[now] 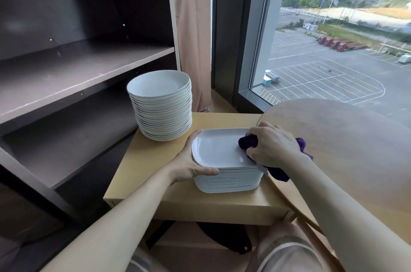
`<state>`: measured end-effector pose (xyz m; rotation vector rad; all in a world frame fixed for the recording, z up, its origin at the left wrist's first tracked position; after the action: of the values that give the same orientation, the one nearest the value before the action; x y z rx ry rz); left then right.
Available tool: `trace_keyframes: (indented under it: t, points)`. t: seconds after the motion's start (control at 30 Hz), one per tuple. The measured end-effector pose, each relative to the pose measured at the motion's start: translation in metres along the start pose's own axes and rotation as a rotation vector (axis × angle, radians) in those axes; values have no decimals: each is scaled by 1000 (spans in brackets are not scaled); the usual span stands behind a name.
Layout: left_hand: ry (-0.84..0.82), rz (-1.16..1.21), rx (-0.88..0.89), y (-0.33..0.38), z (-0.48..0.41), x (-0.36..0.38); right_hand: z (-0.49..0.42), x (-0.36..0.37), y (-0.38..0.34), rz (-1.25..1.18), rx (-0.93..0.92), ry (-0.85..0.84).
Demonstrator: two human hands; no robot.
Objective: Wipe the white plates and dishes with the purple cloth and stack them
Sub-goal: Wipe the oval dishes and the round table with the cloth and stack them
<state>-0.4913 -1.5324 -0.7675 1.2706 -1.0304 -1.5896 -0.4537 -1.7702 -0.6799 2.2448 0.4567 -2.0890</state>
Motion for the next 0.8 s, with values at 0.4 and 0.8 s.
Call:
trace_keyframes:
  t: [0.4, 0.8]
  points:
    - [45, 63, 15, -8, -3, 0, -14, 20, -66, 77, -174, 147]
    - [22, -67, 108, 3, -2, 1, 1, 15, -132, 2, -445, 16]
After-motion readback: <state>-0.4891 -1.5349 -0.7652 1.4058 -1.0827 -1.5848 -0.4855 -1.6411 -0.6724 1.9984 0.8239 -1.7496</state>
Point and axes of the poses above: each hand's wrist, its own z-axis away from the middle knuckle, its own x-axis out of the palm, y = z × x, the point moved 5 cm from there along -z, towards the middle knuckle, and after that the axes turned 7 degrees about y, right-handed, at the moved point
